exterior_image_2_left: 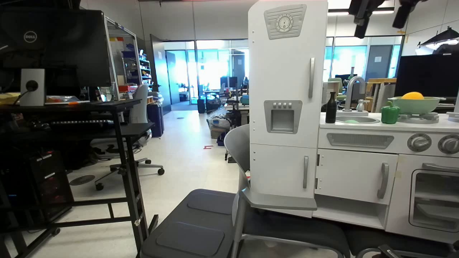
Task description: Open the upper cabinet on the left, place the black bottle on the top shelf of the cabinet, place the green pepper from the counter on the top shelf in the cabinet
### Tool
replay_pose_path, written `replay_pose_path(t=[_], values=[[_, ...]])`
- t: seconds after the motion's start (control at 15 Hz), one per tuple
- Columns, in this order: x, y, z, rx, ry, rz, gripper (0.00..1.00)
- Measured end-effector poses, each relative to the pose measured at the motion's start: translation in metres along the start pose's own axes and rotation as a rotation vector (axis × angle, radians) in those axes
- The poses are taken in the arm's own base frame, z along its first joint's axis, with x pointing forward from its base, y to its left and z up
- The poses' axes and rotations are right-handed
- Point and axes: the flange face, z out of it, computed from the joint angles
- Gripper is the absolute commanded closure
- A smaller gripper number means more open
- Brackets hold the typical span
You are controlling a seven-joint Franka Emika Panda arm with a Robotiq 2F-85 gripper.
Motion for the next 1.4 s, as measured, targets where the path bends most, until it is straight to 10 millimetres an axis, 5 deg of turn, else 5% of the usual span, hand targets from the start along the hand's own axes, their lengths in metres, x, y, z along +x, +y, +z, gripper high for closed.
replay_pose_path(t=[0.53, 1.07, 1.4], values=[[0.087, -0.029, 0.075, 0.007, 0.003, 0.146, 0.0], [0.124, -0.028, 0.114, -0.035, 0.023, 0.265, 0.0], [0.147, -0.052, 0.13, -0.035, 0.045, 0.287, 0.0]])
